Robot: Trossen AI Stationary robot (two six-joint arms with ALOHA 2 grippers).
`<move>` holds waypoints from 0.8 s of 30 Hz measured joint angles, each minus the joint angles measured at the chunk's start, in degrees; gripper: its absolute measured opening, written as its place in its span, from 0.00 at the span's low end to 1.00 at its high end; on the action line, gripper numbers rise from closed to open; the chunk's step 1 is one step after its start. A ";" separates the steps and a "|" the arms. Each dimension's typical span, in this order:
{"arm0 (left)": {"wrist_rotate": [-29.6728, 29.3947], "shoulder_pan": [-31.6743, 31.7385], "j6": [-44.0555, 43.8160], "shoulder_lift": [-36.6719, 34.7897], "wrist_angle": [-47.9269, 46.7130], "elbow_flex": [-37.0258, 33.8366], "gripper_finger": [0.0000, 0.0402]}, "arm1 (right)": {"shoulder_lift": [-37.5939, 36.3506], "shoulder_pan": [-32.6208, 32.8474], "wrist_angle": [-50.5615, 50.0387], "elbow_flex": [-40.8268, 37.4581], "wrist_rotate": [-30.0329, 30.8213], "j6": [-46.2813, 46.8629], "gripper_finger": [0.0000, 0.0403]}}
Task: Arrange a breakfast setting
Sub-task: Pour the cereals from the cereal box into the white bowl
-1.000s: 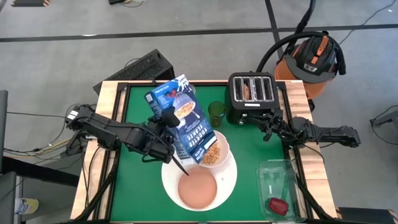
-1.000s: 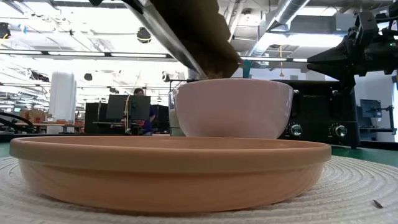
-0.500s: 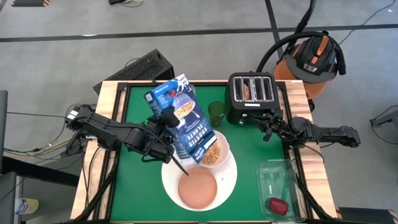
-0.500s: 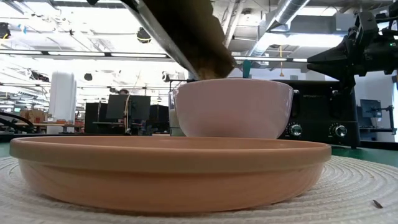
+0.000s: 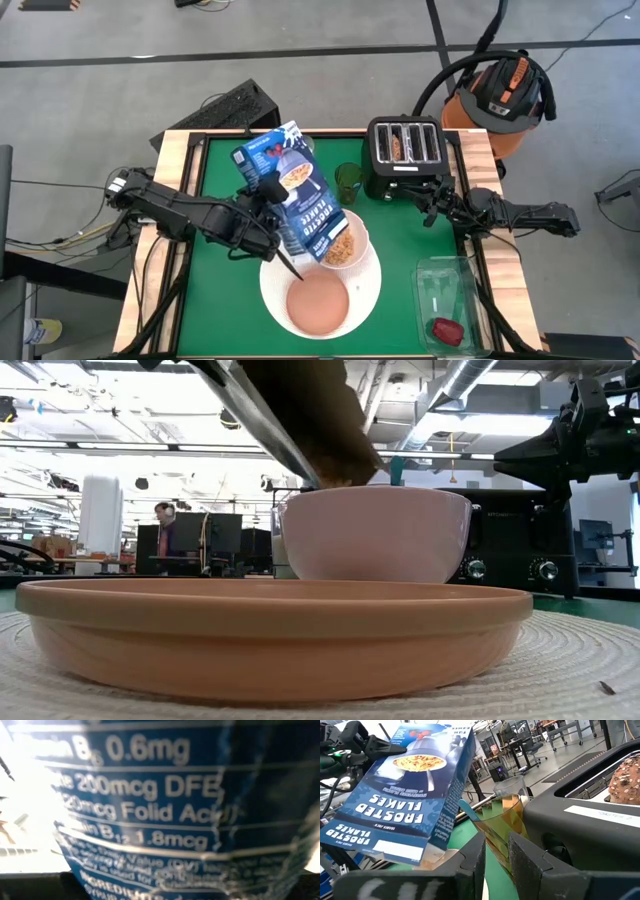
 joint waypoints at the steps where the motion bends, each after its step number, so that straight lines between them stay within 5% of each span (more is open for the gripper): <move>1: 0.06 0.00 -0.20 -0.01 -0.28 0.00 0.57 | 0.00 0.00 0.00 0.02 -0.01 0.01 0.27; 24: 6.17 -0.33 -14.05 -1.69 -1.24 0.00 0.57 | -0.02 0.00 0.00 0.01 0.00 0.01 0.27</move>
